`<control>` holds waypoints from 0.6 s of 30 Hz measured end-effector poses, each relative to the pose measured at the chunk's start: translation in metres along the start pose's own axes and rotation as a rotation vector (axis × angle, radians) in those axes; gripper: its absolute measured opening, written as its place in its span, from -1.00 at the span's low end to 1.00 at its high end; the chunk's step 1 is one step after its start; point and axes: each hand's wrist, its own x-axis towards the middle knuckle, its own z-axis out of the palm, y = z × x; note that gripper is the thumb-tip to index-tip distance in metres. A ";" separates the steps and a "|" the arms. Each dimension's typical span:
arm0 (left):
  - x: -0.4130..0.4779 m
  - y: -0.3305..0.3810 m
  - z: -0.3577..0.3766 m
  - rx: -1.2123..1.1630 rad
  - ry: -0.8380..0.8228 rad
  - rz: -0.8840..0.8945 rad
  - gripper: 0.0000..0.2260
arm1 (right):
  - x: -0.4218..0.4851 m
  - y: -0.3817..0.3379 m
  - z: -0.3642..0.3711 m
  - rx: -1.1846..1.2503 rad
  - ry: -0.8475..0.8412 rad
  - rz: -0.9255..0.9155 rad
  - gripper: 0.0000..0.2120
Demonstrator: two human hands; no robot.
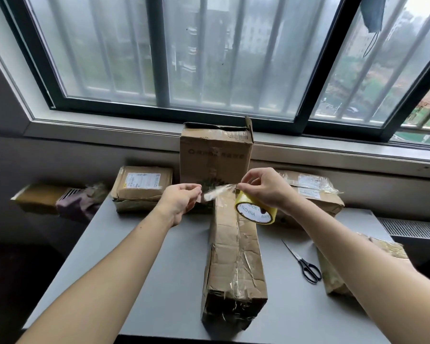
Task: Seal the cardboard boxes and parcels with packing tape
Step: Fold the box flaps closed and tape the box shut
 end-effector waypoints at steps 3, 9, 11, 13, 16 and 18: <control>0.009 -0.004 -0.004 0.081 0.131 0.096 -0.94 | 0.008 0.006 -0.002 -0.059 -0.061 0.009 -0.61; 0.020 -0.013 0.001 0.209 0.263 0.199 -0.89 | 0.037 0.021 -0.015 -0.125 -0.107 0.041 -0.60; 0.028 -0.020 0.003 0.233 0.314 0.209 -0.86 | 0.044 0.028 -0.017 -0.036 -0.086 0.056 -0.56; 0.032 -0.029 0.006 0.256 0.353 0.214 -0.81 | 0.047 0.029 -0.015 0.045 -0.082 0.048 -0.60; 0.038 -0.041 0.006 0.298 0.381 0.215 -0.79 | 0.051 0.028 -0.006 0.079 -0.089 0.014 -0.67; 0.046 -0.047 0.004 0.308 0.362 0.206 -0.77 | 0.055 0.026 0.001 0.044 -0.092 0.006 -0.68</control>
